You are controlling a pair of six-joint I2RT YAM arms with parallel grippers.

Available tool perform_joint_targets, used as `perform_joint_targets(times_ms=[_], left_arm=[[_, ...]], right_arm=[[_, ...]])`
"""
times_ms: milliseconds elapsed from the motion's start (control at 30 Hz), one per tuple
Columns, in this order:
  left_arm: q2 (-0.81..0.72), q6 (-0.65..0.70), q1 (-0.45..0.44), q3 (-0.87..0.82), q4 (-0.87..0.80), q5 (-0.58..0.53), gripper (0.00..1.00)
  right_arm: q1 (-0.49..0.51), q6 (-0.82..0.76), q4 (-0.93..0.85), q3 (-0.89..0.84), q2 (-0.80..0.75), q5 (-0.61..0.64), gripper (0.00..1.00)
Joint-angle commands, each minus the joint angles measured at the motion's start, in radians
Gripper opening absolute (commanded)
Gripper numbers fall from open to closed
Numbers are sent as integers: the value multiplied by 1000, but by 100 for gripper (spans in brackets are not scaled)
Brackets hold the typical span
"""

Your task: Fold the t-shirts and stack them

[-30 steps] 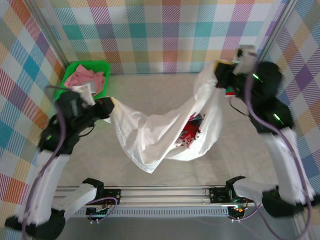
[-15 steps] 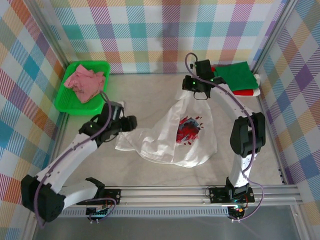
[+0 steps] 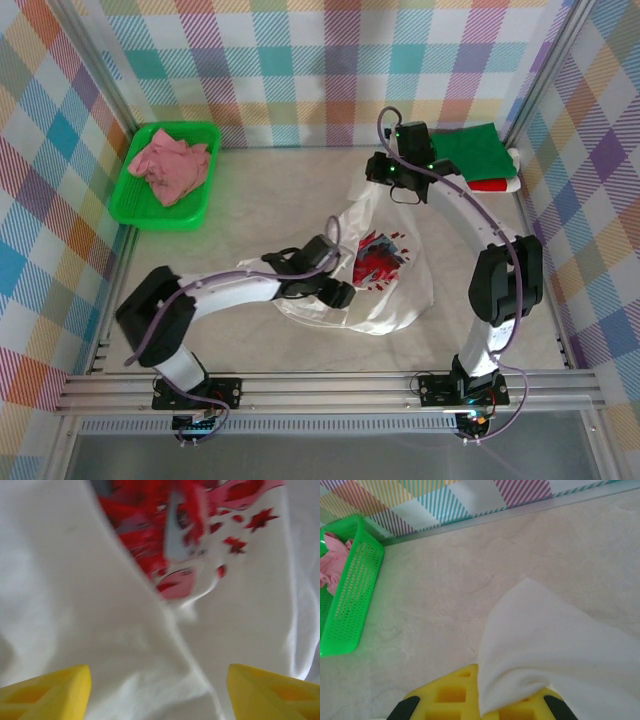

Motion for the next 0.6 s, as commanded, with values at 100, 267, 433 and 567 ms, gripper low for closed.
perform_joint_targets(times_ms=[100,267,433,567], left_arm=[[64,-41,-122,32,-142,-136,72],[22,-107,-166,27,-203,-172,67],[65,-137,-168,9,-185,-171,63],[80,-136,-167,-5,-163,-178,52]], right_arm=[[-5,20,56,-60,-59,9,0],[-4,21,68,-86,-64,7,0],[-5,29,86,-102,-66,3,0],[-6,27,86,-107,-63,0,0]])
